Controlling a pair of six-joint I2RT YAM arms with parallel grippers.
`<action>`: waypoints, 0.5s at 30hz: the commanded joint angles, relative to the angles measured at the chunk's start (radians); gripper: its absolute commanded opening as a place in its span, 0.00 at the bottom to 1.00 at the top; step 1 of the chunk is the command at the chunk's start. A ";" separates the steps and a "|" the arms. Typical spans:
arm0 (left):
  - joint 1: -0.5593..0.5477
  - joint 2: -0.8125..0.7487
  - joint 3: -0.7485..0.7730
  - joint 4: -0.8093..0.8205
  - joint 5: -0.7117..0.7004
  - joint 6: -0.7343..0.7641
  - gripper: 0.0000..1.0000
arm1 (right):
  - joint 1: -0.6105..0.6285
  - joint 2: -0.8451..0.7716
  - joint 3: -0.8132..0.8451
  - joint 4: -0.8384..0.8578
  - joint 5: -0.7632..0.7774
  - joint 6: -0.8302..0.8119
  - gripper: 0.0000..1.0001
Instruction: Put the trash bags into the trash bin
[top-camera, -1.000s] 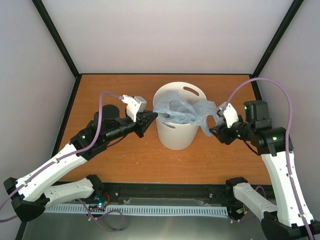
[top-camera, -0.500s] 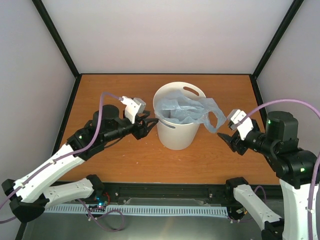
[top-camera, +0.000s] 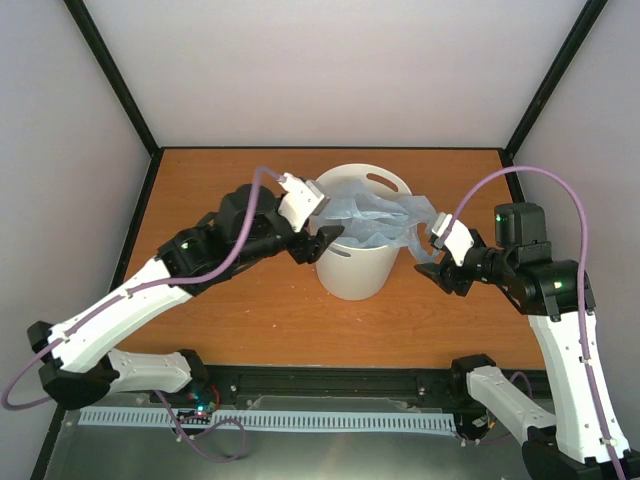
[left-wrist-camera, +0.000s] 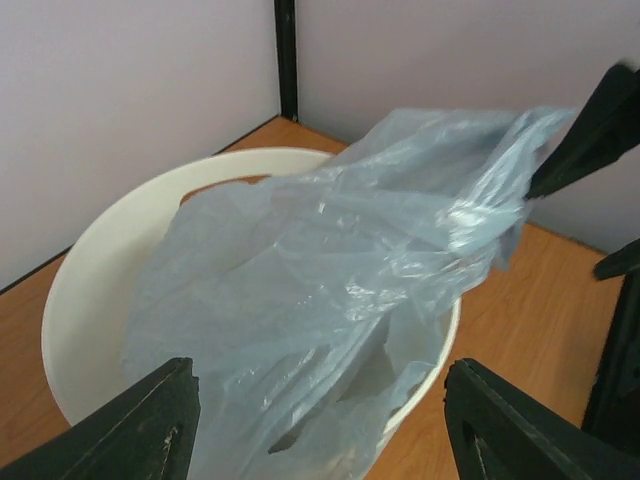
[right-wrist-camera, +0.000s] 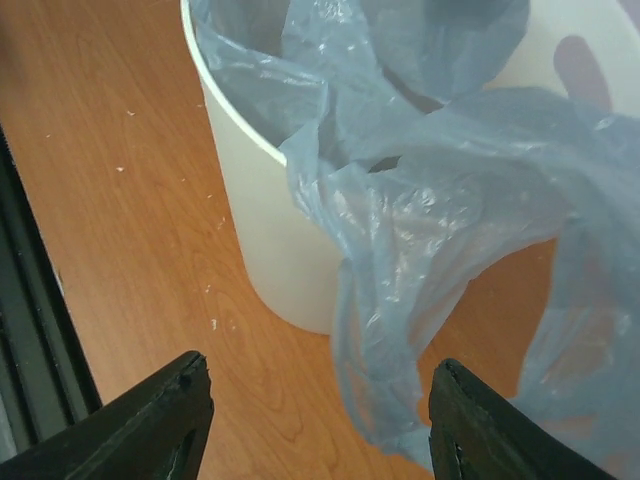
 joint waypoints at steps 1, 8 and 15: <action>-0.013 0.058 0.059 -0.035 -0.103 0.085 0.69 | -0.003 -0.003 -0.032 0.116 0.006 0.034 0.60; -0.013 0.096 0.039 -0.020 -0.312 -0.002 0.68 | 0.007 0.058 -0.097 0.201 0.003 0.051 0.61; -0.012 0.114 0.003 0.025 -0.350 -0.059 0.56 | 0.027 0.089 -0.127 0.274 0.016 0.087 0.52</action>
